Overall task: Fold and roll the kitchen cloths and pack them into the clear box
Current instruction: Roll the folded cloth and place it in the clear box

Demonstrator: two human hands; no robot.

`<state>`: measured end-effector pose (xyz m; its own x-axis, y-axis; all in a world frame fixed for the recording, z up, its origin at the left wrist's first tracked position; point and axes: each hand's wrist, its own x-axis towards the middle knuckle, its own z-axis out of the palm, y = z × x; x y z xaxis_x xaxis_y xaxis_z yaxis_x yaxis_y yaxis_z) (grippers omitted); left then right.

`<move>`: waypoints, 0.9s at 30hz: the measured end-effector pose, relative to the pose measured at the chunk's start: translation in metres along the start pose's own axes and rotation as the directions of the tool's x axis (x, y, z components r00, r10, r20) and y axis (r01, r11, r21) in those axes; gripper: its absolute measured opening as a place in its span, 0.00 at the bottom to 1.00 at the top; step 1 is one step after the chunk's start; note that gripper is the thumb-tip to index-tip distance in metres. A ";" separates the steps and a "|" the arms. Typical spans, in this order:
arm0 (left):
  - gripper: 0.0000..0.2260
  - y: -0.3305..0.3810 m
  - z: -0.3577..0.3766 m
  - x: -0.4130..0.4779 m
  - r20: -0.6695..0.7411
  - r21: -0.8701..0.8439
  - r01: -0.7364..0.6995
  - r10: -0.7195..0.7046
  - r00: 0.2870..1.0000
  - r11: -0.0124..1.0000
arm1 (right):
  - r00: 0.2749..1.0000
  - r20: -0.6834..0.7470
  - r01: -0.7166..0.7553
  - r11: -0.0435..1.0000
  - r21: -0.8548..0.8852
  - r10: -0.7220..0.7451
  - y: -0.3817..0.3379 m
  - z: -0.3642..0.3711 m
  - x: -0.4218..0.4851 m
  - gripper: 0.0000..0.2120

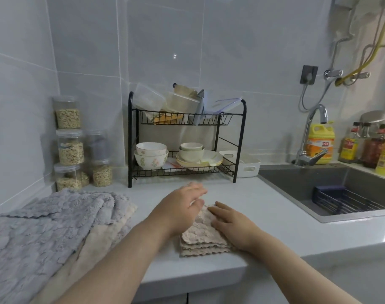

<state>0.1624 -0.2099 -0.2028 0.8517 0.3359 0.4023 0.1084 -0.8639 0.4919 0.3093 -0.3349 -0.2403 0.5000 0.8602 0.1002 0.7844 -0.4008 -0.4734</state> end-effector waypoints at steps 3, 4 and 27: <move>0.27 -0.008 0.027 -0.004 0.320 0.249 0.018 -0.100 0.942 0.968 | 1.000 0.021 -0.017 0.996 0.084 0.015 0.003 0.000 0.001 0.25; 0.30 -0.015 0.030 -0.010 0.375 0.316 0.021 -0.145 0.916 0.949 | 1.000 0.018 -0.005 0.997 0.077 0.003 0.004 0.000 0.001 0.26; 0.10 -0.020 0.007 0.050 0.374 0.051 0.416 -0.403 0.835 0.908 | 0.955 -0.152 -0.005 0.525 0.851 0.254 0.016 -0.004 0.005 0.14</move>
<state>0.2065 -0.1787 -0.1980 0.8594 0.4884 -0.1515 0.4787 -0.6641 0.5744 0.3257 -0.3381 -0.2438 0.7325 0.6721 0.1081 0.0975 0.0536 -0.9938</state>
